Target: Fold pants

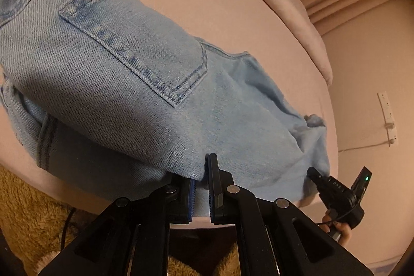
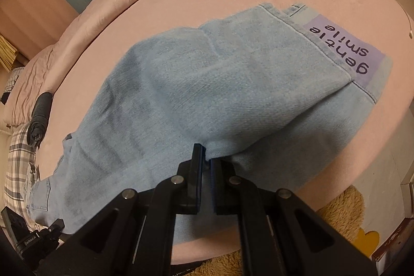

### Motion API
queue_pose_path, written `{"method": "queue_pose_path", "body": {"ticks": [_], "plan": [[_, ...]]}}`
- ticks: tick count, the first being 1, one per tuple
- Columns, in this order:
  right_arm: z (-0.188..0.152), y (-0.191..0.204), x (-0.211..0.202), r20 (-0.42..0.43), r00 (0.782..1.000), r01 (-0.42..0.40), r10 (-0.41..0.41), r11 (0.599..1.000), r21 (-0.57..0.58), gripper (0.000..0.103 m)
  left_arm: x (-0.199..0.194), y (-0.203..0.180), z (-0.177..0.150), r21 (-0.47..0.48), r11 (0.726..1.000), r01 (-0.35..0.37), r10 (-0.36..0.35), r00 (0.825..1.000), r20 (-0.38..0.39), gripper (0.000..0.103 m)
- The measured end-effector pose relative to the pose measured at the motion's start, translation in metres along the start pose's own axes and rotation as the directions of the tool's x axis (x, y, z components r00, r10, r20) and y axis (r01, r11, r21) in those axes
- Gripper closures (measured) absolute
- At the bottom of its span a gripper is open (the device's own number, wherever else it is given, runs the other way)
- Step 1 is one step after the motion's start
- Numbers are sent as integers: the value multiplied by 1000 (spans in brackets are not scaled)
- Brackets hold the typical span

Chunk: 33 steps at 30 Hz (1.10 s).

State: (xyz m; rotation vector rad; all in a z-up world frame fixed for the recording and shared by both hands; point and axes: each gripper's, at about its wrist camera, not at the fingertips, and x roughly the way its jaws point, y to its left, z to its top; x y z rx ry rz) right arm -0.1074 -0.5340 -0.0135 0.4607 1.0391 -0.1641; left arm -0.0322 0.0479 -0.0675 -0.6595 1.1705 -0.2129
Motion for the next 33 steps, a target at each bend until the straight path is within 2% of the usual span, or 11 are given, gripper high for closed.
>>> {"method": "queue_pose_path", "body": {"ticks": [4, 6, 8, 13, 20, 22, 26, 29, 31, 32, 33], "plan": [[3, -2, -5, 9, 1000, 2, -2, 1000, 13, 83, -8, -3, 4, -24, 1000, 9, -10, 1000, -14, 83], [5, -5, -11, 35, 999, 3, -4, 1000, 21, 58, -19, 0, 8, -37, 998, 48, -48, 999, -5, 58], [9, -8, -17, 66, 998, 18, -20, 1000, 25, 47, -34, 7, 14, -67, 994, 86, -83, 996, 45, 49], [19, -34, -23, 90, 996, 10, -20, 994, 110, 44, -55, 35, 33, -170, 980, 107, -82, 986, 147, 39], [31, -60, -18, 87, 995, -64, 48, 978, 199, 42, -49, 70, 58, -237, 971, -34, 85, 974, 211, 39], [35, -62, -17, 94, 994, -72, 53, 974, 213, 42, -44, 77, 61, -245, 970, 15, 41, 975, 220, 39], [43, -65, -19, 119, 990, -111, 82, 958, 266, 41, -38, 74, 61, -231, 972, 35, 15, 978, 210, 83], [44, -73, -21, 137, 987, -121, 82, 945, 304, 41, -38, 71, 58, -216, 976, 37, 9, 978, 207, 87], [47, -75, -15, 115, 992, -89, 55, 945, 314, 67, -37, 68, 61, -200, 979, 32, 8, 981, 195, 91], [53, -71, -11, 86, 996, -29, 4, 954, 297, 98, -40, 67, 65, -193, 981, 30, 7, 982, 189, 93], [61, -65, -9, 76, 997, 4, -26, 959, 283, 98, -43, 63, 71, -188, 981, 43, -7, 982, 187, 94]]}}
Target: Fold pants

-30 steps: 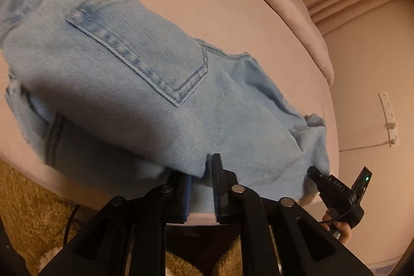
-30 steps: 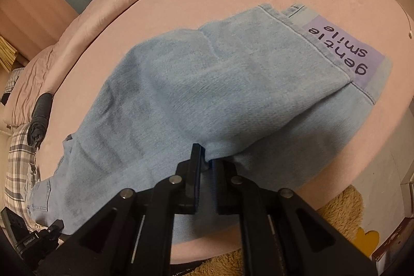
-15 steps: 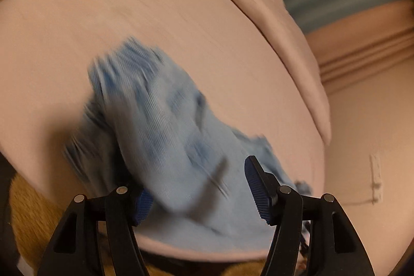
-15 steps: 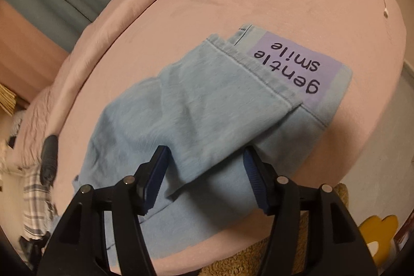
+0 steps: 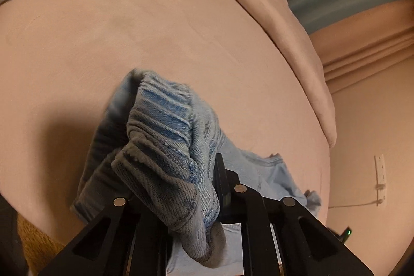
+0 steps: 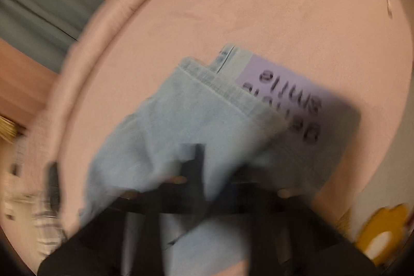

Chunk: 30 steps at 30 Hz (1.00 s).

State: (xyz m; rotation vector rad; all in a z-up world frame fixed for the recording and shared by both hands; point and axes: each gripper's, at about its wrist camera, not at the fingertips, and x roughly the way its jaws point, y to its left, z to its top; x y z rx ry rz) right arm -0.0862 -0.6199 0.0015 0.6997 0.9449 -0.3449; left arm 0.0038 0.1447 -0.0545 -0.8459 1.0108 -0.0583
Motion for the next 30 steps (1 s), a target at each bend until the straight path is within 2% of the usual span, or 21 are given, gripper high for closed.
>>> {"method": "queue_pose_path", "body": {"ticks": [1, 5, 6, 8, 9, 10, 11, 12, 14, 16, 17, 19, 20, 21, 24, 28, 30], "plan": [[7, 8, 0, 5, 1000, -7, 7, 1000, -9, 98, -1, -5, 6, 3, 1000, 16, -16, 1000, 1, 95], [55, 90, -19, 26, 986, -159, 164, 978, -138, 99, -9, -29, 25, 23, 996, 87, -87, 996, 22, 97], [63, 110, -33, 53, 976, -202, 213, 965, -167, 99, -19, -33, 26, 26, 991, 133, -134, 990, 36, 97], [70, 132, -71, 119, 933, -310, 340, 926, -214, 99, -36, -34, 20, 44, 978, 202, -205, 977, 63, 97], [69, 137, -97, 178, 906, -334, 383, 908, -252, 99, -44, -31, 13, 55, 973, 226, -230, 970, 80, 97], [67, 137, -109, 218, 898, -321, 382, 909, -268, 99, -50, -26, 6, 62, 973, 223, -228, 970, 88, 97], [62, 126, -122, 266, 896, -283, 355, 919, -274, 99, -54, -18, -1, 71, 977, 202, -208, 974, 89, 97], [57, 113, -125, 281, 904, -251, 322, 932, -262, 99, -53, -10, -12, 100, 985, 139, -147, 986, 73, 97], [44, 73, -113, 257, 946, -147, 200, 966, -212, 98, -35, -5, -26, 149, 988, 51, -53, 999, 9, 97], [31, 40, -82, 163, 980, -80, 113, 977, -197, 97, -16, 10, -43, 177, 984, -9, 21, 998, -66, 96], [17, 18, -56, 75, 997, -4, 19, 981, -195, 97, -10, 13, -49, 182, 983, -38, 53, 995, -83, 95], [0, -9, -23, -25, 992, 118, -125, 973, -201, 97, -4, 17, -56, 183, 981, -61, 79, 993, -91, 94], [-8, -20, -18, -21, 994, 100, -107, 975, -196, 100, -5, 18, -57, 171, 984, -57, 71, 994, -82, 94], [-13, -26, -25, 22, 998, 62, -59, 982, -177, 100, -6, 19, -57, 153, 987, -52, 65, 994, -84, 94], [-10, -38, -38, 10, 1000, 16, -15, 997, -71, 97, -11, 22, -59, 135, 990, -42, 55, 994, -90, 94], [-13, -16, -58, 83, 994, 83, -71, 983, -163, 97, -8, 20, -63, 172, 983, -63, 77, 995, -71, 93], [-18, -16, -58, 75, 993, 103, -91, 981, -162, 97, -1, 19, -60, 171, 982, -75, 88, 994, -68, 89]]}}
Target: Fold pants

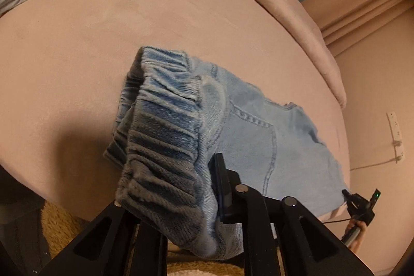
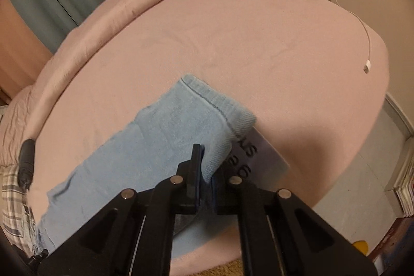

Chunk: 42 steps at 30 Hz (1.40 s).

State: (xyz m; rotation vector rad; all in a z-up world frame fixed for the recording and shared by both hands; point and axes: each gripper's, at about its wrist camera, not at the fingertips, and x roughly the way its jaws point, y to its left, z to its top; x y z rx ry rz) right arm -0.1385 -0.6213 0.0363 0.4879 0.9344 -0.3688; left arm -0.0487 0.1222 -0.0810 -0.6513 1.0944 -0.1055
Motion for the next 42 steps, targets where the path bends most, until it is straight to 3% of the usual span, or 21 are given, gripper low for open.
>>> {"method": "queue_pose_path", "body": {"ticks": [2, 4, 7, 9, 12, 17, 21, 24, 28, 30, 32, 42], "plan": [[9, -22, 20, -47, 999, 9, -7, 999, 43, 97, -1, 4, 5, -8, 1000, -1, 1, 1000, -6, 88], [5, -32, 21, -37, 999, -9, 11, 998, 56, 98, -5, 5, 7, -5, 1000, -9, 9, 1000, -14, 88], [4, -33, 1, 1, 1000, 7, -7, 999, 43, 86, -9, -6, 9, 34, 999, -37, 37, 999, -6, 88], [8, -38, -5, 25, 999, 47, -48, 998, 34, 86, -4, -10, 10, 28, 998, -54, 54, 998, -9, 88], [10, -45, 5, -12, 999, 48, -47, 997, 60, 96, -5, -11, 9, 29, 997, -67, 67, 998, -3, 88], [7, -41, -19, 42, 998, 50, -52, 997, 53, 96, -6, -17, 8, 67, 993, -96, 96, 995, 8, 87], [6, -49, 16, -42, 996, 83, -80, 995, 61, 99, 2, -15, 4, 91, 986, -139, 138, 990, 11, 83], [4, -53, 14, -18, 998, 66, -65, 994, 82, 99, 2, -18, 4, 102, 983, -152, 151, 988, 15, 83], [8, -57, -5, -11, 999, 47, -46, 990, 133, 88, 4, -15, 5, 67, 990, -126, 126, 992, -1, 83], [10, -61, -22, 35, 996, 79, -84, 988, 130, 75, 3, -13, 5, 70, 989, -129, 129, 992, -1, 83], [6, -66, -33, 52, 993, 96, -104, 985, 142, 71, 3, -13, 6, 76, 987, -139, 140, 990, 0, 83], [-10, -105, -15, 2, 999, -44, 45, 956, 290, 73, 2, -16, 8, 74, 986, -148, 149, 989, -8, 83]]}}
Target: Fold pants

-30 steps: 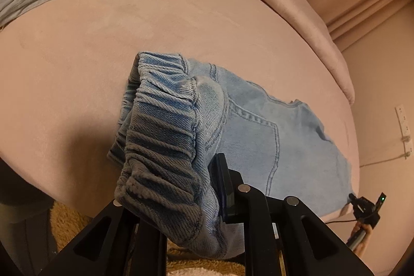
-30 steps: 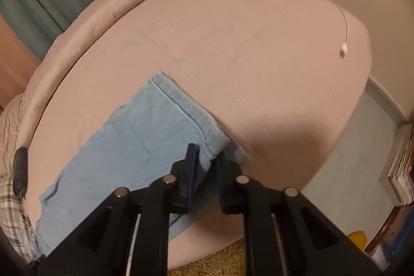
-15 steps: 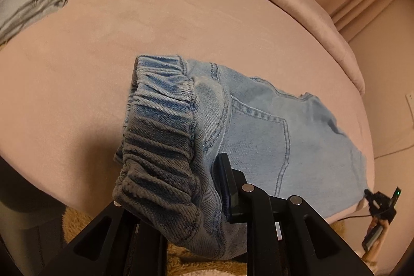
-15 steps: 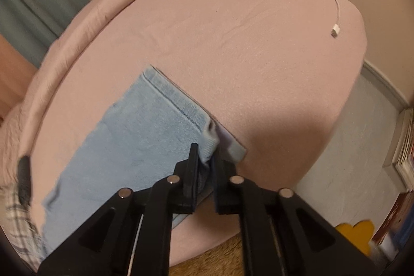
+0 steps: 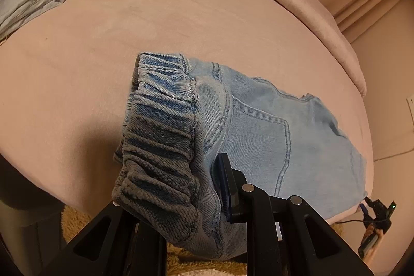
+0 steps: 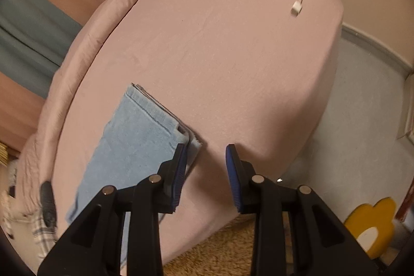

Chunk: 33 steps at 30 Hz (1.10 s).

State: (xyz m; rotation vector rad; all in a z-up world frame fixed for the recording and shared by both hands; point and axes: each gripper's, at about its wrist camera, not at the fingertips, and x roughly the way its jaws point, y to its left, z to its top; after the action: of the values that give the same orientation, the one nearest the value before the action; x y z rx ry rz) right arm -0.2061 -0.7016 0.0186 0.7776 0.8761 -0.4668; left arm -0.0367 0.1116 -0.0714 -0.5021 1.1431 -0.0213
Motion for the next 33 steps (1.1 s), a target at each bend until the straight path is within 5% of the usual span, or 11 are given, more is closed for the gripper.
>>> {"method": "queue_pose_path", "body": {"ticks": [6, 9, 11, 13, 20, 26, 33], "plan": [[2, 29, 16, -15, 999, -30, 30, 999, -43, 74, -1, -1, 0, 1, 1000, -5, 5, 1000, 1, 83], [-1, 37, 26, -20, 999, 33, -35, 996, -79, 79, -1, -3, 0, 2, 1000, -8, 8, 1000, 1, 83], [2, 44, 29, 10, 999, 48, -47, 995, -92, 78, -1, -3, 1, 3, 1000, -8, 8, 1000, 2, 83], [3, 49, 29, 37, 997, 77, -73, 993, -90, 95, -1, -4, 1, 7, 1000, -10, 10, 1000, 2, 83], [1, 86, -11, 234, 963, 161, -135, 982, -94, 97, -4, -6, -1, 7, 1000, -5, 5, 1000, 12, 83], [1, 64, 40, 139, 963, 248, -232, 962, -114, 97, 0, -3, -3, 7, 1000, -3, 3, 1000, 13, 80], [8, 79, 39, 143, 950, 298, -276, 941, -159, 95, 1, -6, -4, 21, 1000, -20, 20, 1000, 24, 80]]}}
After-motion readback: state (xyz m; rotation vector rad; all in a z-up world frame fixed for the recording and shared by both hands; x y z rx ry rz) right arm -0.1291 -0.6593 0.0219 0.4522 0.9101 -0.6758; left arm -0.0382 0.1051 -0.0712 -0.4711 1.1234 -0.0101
